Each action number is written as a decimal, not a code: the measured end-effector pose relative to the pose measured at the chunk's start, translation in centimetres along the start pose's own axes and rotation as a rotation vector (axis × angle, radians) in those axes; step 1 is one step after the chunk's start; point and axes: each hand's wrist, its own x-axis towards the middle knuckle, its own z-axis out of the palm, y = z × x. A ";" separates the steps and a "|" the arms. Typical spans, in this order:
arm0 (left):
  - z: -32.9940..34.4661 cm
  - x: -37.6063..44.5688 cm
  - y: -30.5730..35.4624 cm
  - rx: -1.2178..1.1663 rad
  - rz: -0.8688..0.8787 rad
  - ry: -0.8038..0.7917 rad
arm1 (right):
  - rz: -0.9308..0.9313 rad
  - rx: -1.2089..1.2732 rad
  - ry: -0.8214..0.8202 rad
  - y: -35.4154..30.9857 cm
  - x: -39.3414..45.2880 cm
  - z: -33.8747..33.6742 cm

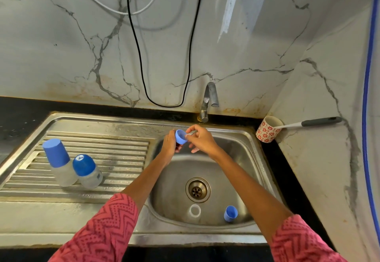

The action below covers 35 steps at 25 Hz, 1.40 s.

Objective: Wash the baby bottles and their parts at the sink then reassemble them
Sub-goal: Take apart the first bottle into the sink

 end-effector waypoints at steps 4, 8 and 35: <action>0.1 0.6 -0.4 0.031 -0.011 -0.025 | -0.012 -0.142 0.029 0.7 0.0 0.0; 0.3 0.6 -0.5 -0.053 -0.061 -0.161 | -0.074 -0.382 0.192 2.0 0.1 0.0; 3.7 -0.5 -6.0 -0.295 -0.492 -0.162 | 0.167 0.110 -0.056 10.2 -1.8 -4.8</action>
